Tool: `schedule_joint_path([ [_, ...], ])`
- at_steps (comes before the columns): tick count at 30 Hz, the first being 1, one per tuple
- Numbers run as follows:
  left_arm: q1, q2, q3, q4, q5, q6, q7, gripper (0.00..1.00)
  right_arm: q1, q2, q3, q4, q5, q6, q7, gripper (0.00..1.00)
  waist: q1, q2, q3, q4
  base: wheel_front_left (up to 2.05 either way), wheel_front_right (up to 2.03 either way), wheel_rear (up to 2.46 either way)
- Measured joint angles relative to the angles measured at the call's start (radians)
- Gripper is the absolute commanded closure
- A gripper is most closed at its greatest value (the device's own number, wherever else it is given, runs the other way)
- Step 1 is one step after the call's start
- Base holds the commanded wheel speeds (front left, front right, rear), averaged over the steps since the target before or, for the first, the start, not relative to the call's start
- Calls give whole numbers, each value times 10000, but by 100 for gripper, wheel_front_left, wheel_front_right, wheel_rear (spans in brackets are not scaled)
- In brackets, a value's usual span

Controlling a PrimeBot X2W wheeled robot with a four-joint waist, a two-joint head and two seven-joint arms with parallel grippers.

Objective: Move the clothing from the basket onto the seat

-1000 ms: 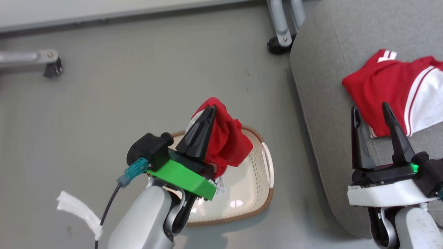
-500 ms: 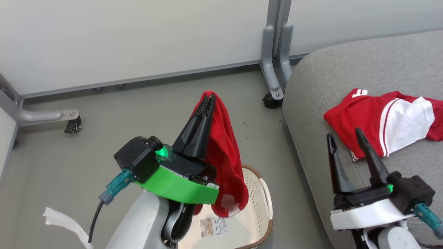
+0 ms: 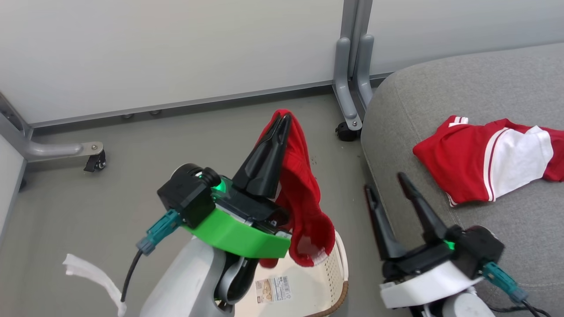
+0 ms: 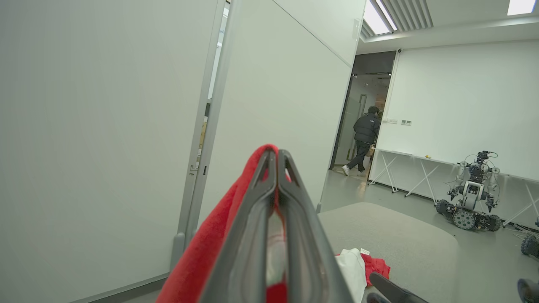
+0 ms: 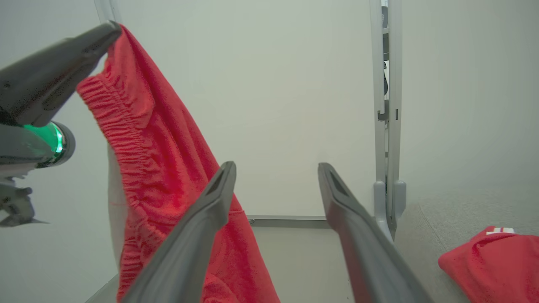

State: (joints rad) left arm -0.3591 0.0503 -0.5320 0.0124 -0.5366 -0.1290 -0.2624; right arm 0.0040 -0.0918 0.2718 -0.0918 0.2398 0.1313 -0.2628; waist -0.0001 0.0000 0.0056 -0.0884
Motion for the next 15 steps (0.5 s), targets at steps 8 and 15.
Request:
schedule_joint_path([
  [8,-698,-8,-815,282,-533,0,-2,100,-1131,113,1758,901,499,0,0,0,0,0,151,41,0,0,0],
  [15,-1116,-12,-1526,397,-878,0,-2,100,-1535,240,1632,2263,299,-2,0,0,0,0,218,197,0,0,0],
])
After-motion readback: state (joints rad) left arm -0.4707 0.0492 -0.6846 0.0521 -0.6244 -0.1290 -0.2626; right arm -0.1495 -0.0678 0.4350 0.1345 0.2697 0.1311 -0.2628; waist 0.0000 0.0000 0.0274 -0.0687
